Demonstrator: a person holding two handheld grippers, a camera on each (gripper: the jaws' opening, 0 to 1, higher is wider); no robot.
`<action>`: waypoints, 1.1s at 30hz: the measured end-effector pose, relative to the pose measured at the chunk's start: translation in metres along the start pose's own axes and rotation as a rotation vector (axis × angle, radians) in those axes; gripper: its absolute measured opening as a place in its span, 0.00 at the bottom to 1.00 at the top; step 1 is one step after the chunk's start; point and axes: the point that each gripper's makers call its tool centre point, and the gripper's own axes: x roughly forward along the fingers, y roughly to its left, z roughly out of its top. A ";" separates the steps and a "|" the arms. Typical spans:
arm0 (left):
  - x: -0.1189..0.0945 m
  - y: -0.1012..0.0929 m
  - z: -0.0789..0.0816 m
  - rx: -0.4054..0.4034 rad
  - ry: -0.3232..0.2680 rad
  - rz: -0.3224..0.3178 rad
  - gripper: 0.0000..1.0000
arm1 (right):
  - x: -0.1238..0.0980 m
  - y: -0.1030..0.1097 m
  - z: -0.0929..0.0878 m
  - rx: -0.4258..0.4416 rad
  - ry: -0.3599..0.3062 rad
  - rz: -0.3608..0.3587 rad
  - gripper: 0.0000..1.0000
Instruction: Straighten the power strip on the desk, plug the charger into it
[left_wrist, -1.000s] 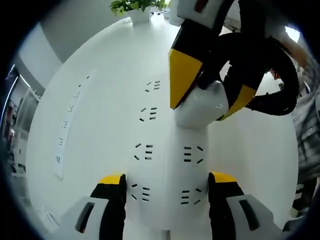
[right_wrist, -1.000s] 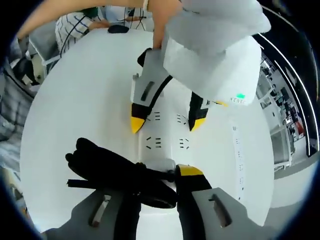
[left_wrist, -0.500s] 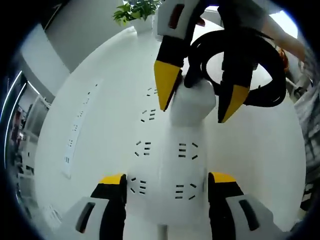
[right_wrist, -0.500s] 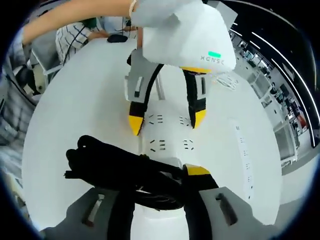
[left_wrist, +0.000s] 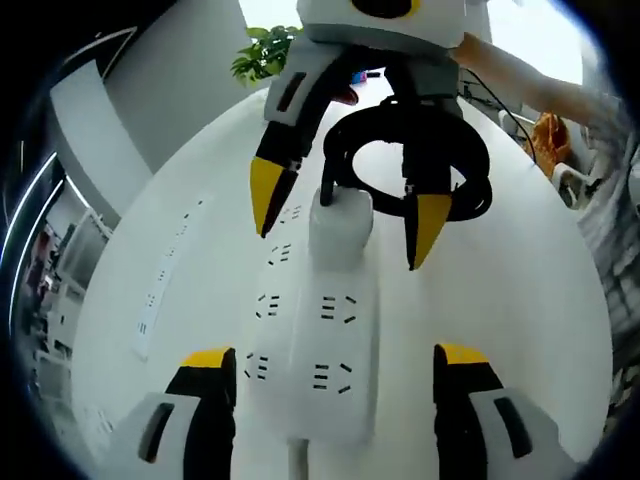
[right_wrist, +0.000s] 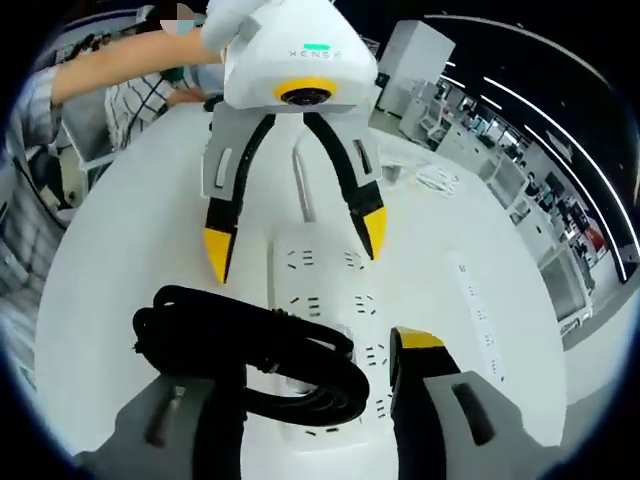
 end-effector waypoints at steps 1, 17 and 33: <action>0.000 0.000 0.001 0.003 -0.012 0.009 0.93 | -0.001 -0.001 -0.001 0.001 -0.005 -0.004 0.61; -0.018 0.019 0.032 0.015 -0.230 0.228 0.99 | -0.026 -0.024 0.008 0.079 -0.199 -0.141 0.93; -0.038 0.032 0.035 -0.038 -0.283 0.336 0.99 | -0.048 -0.050 0.001 0.151 -0.294 -0.260 1.00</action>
